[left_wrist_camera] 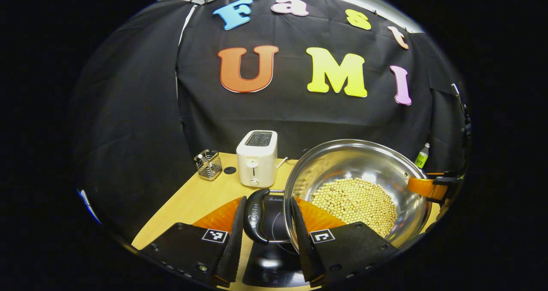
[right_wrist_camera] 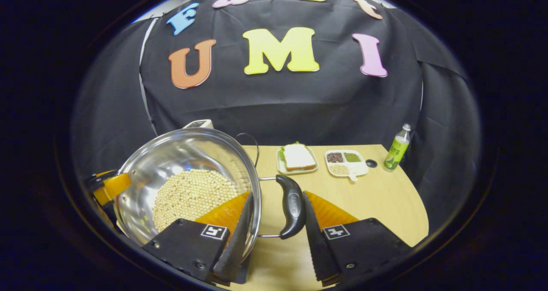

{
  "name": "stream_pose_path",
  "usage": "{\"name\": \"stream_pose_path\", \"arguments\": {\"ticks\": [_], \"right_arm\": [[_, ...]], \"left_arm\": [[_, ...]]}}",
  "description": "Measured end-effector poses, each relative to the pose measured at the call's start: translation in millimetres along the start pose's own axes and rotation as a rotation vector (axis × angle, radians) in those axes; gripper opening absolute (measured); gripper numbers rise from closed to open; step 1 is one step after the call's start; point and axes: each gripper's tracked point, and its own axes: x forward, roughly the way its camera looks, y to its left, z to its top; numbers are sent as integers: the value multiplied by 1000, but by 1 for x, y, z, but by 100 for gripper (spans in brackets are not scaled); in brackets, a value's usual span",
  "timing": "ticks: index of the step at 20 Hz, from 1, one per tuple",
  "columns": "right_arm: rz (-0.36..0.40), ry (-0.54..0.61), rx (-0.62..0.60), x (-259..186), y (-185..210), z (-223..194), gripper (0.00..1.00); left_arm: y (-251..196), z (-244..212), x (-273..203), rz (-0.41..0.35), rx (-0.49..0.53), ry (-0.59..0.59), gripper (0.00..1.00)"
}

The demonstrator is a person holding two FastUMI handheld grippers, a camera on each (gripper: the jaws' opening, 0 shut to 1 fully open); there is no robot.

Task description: First push the handle of the pot to place it horizontally, then grasp the pot with both hands and set it on the induction cooktop.

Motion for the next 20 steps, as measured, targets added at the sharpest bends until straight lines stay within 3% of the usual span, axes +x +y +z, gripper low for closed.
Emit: {"name": "stream_pose_path", "arguments": {"ticks": [12,20], "right_arm": [[9,179,46,93,25,-63,67],[3,131,-5,99,22,-69,68]], "left_arm": [[28,-57,77,49,6,109,55],[29,-73,96,9,-80,83,59]]}}
